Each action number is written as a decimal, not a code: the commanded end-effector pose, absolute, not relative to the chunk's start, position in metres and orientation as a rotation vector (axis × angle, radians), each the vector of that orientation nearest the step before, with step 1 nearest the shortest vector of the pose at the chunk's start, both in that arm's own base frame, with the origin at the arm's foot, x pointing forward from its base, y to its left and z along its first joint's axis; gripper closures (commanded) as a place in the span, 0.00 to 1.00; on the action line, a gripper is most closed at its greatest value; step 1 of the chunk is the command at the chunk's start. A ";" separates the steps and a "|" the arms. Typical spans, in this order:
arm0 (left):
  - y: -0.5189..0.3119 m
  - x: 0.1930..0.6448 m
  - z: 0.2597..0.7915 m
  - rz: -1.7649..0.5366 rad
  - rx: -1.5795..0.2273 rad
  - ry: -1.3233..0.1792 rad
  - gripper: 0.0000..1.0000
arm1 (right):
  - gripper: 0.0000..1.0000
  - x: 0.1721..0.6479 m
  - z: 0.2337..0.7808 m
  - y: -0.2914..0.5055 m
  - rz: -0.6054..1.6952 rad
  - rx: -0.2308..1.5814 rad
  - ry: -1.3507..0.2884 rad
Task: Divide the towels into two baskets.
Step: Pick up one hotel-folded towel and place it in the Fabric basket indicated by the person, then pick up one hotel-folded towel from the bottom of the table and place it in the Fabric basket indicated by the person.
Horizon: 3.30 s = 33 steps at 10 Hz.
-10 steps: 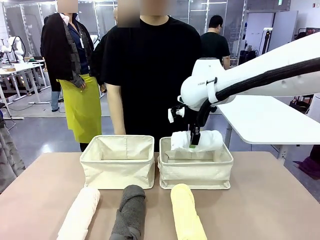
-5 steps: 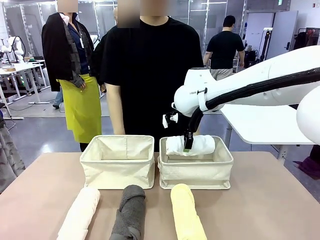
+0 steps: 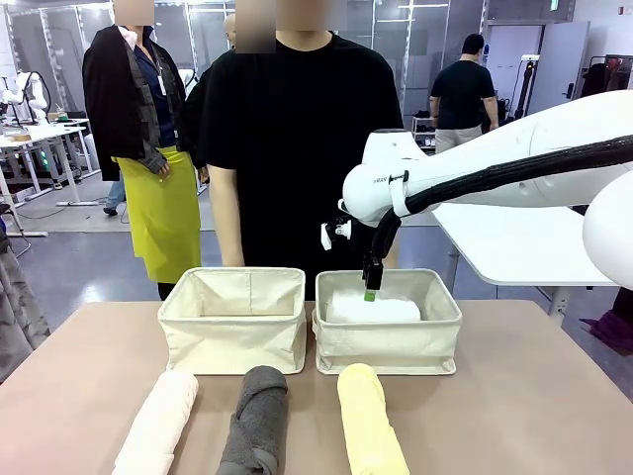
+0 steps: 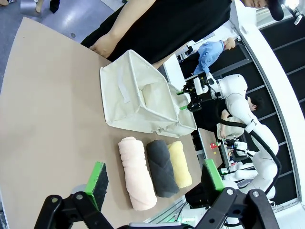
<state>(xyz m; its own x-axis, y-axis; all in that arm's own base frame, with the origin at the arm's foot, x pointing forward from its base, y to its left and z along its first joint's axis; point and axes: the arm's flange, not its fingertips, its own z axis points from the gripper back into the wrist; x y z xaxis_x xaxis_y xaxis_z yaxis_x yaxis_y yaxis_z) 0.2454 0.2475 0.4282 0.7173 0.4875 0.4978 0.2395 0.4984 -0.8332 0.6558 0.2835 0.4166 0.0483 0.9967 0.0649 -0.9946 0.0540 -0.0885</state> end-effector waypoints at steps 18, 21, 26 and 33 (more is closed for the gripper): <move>0.250 0.245 0.428 0.162 -1.084 -0.815 0.00 | 0.00 0.579 0.474 0.290 1.368 -0.056 -0.095; 0.250 0.245 0.428 0.162 -1.084 -0.815 0.00 | 0.00 0.500 0.512 0.270 1.162 0.008 -0.134; 0.250 0.245 0.428 0.162 -1.084 -0.815 0.00 | 0.00 0.436 0.517 0.149 0.871 0.442 -0.346; 0.250 0.245 0.428 0.162 -1.084 -0.815 0.00 | 0.00 0.347 0.463 -0.063 0.481 1.023 -0.629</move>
